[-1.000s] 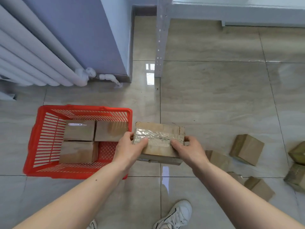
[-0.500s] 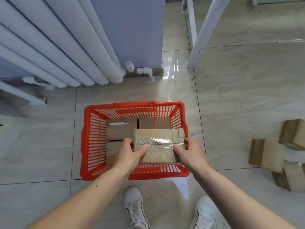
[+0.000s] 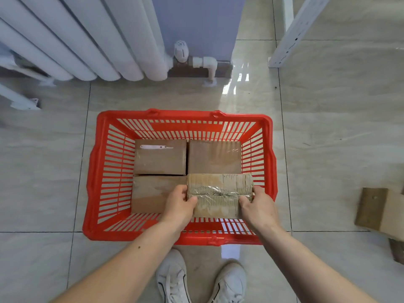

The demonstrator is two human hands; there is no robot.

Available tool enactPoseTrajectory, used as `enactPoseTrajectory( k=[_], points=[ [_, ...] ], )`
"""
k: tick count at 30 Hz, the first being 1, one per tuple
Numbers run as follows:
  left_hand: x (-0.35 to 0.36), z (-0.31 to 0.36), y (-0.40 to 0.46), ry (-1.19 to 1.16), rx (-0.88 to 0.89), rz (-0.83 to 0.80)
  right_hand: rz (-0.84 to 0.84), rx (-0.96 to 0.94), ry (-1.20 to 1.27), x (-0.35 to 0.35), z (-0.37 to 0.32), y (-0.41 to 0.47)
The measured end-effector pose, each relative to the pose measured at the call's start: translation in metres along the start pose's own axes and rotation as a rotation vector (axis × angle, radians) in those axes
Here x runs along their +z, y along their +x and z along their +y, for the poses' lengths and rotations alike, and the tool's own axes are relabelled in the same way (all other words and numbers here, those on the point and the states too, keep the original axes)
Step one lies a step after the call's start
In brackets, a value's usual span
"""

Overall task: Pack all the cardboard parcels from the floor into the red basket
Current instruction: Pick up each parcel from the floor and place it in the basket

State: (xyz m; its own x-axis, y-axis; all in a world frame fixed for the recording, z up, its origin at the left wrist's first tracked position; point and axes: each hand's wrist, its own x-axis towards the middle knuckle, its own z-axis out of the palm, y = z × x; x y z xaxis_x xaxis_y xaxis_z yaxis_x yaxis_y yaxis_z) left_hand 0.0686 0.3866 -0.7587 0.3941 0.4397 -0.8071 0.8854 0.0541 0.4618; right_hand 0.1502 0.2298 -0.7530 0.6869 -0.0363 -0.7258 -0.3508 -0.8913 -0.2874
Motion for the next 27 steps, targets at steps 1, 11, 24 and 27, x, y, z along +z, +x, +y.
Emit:
enactPoseTrajectory(
  k=[1, 11, 24, 27],
  points=[
    [0.002, -0.006, 0.006, 0.015, -0.007, 0.003, -0.005, -0.008, -0.027, 0.007, 0.002, 0.005],
    [0.029, -0.048, 0.056, 0.051, -0.078, -0.029, 0.021, 0.028, -0.1, 0.066, 0.017, 0.049],
    [0.034, -0.033, 0.04, 0.12, -0.035, -0.021, -0.224, 0.021, 0.157, 0.051, 0.029, 0.038],
    [0.029, -0.021, 0.02, 0.118, -0.022, -0.015, -0.229, 0.002, 0.207, 0.032, 0.027, 0.018]
  ],
)
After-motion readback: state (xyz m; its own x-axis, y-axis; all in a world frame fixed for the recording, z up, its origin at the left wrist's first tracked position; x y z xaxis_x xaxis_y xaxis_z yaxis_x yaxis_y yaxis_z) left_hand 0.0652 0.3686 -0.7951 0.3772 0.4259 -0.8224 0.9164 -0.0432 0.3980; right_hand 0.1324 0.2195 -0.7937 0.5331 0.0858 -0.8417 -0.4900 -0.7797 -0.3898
